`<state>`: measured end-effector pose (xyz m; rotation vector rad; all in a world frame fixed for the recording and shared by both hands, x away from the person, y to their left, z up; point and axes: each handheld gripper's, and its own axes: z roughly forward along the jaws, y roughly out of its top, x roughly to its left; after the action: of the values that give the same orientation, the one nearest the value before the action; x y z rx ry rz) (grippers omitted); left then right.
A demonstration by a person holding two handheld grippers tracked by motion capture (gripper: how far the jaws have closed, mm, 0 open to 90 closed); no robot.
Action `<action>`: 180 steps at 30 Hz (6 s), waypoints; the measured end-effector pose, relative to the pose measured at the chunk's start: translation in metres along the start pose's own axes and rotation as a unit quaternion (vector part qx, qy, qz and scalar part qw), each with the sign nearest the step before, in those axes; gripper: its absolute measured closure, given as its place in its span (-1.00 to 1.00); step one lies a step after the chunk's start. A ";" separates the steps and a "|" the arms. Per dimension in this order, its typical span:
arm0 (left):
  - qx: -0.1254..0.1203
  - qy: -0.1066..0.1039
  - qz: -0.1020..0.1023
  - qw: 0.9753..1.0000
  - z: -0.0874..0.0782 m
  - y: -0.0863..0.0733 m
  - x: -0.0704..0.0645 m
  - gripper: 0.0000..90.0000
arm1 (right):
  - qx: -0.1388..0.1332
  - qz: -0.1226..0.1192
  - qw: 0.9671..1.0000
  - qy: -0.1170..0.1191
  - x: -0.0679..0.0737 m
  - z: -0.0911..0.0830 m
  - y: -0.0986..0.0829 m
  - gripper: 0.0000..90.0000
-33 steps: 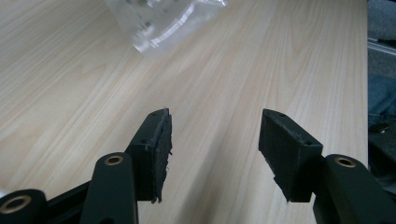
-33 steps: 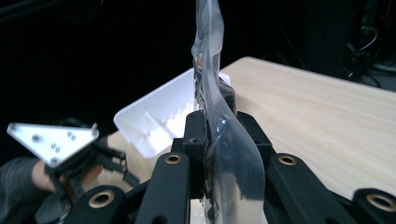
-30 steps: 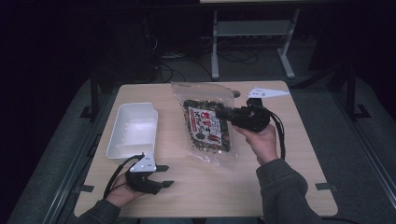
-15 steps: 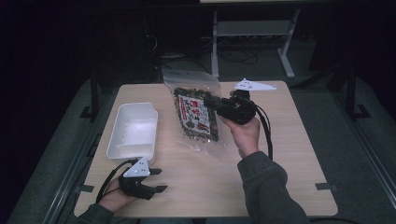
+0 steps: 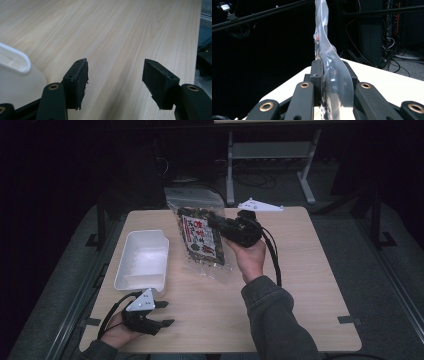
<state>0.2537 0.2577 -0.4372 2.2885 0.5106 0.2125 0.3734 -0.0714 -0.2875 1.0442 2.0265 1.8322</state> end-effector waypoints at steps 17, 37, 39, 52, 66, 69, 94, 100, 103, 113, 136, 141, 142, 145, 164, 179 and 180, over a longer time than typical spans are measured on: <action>0.000 0.002 -0.011 1.000 -0.005 -0.006 0.006 -0.20 | -0.035 -0.012 0.999 0.010 0.026 0.047 0.023 0.69; -0.006 0.003 -0.026 1.000 -0.013 -0.014 0.011 -0.21 | -0.032 -0.010 0.999 0.011 0.054 0.150 0.019 0.71; -0.005 0.002 -0.025 1.000 -0.013 -0.015 0.011 -0.21 | -0.030 -0.005 0.999 0.011 0.055 0.163 0.015 0.71; -0.014 0.002 -0.037 0.999 -0.016 -0.019 0.015 -0.21 | -0.030 -0.018 0.999 -0.021 0.066 0.226 -0.008 0.71; -0.013 0.005 -0.036 0.999 -0.017 -0.019 0.015 -0.22 | 0.050 -0.077 0.996 -0.019 0.065 0.216 -0.015 0.63; -0.014 0.006 -0.037 0.999 -0.017 -0.019 0.015 -0.22 | 0.085 -0.092 0.992 -0.018 0.066 0.212 -0.008 0.58; -0.019 0.004 -0.039 0.999 -0.018 -0.019 0.014 -0.23 | 0.155 -0.050 0.986 -0.034 0.074 0.207 -0.004 0.68; -0.018 0.003 -0.039 0.999 -0.017 -0.018 0.014 -0.23 | 0.093 -0.042 0.993 -0.056 0.082 0.192 -0.006 0.68; -0.018 0.003 -0.038 0.999 -0.017 -0.018 0.015 -0.23 | 0.056 -0.035 0.996 -0.063 0.083 0.189 -0.008 0.68; -0.014 -0.001 -0.038 0.999 -0.016 -0.019 0.015 -0.23 | 0.002 -0.032 0.997 -0.077 0.085 0.196 -0.048 0.69; -0.007 -0.001 -0.036 0.999 -0.015 -0.019 0.014 -0.23 | 0.035 -0.073 0.993 -0.085 0.078 0.184 -0.079 0.63; -0.007 -0.001 -0.037 0.999 -0.015 -0.019 0.014 -0.23 | 0.052 -0.098 0.989 -0.099 0.078 0.181 -0.081 0.61; -0.006 -0.001 -0.036 0.999 -0.015 -0.019 0.014 -0.23 | 0.053 -0.101 0.988 -0.102 0.079 0.181 -0.081 0.61; -0.006 0.001 -0.035 0.999 -0.015 -0.019 0.014 -0.23 | 0.054 -0.108 0.986 -0.118 0.081 0.181 -0.083 0.61; -0.005 -0.001 -0.035 0.999 -0.015 -0.019 0.014 -0.23 | 0.042 -0.064 0.984 -0.160 0.078 0.178 -0.086 0.61; -0.004 -0.002 -0.029 1.000 -0.013 -0.018 0.013 -0.23 | 0.059 -0.040 0.993 -0.095 0.063 0.172 -0.082 0.17; -0.004 -0.002 -0.029 1.000 -0.013 -0.018 0.013 -0.23 | 0.058 -0.041 0.993 -0.093 0.062 0.171 -0.082 0.14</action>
<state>0.2559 0.2832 -0.4411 2.2626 0.5724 0.1812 0.4004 0.1028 -0.3802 1.0996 2.0522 1.5324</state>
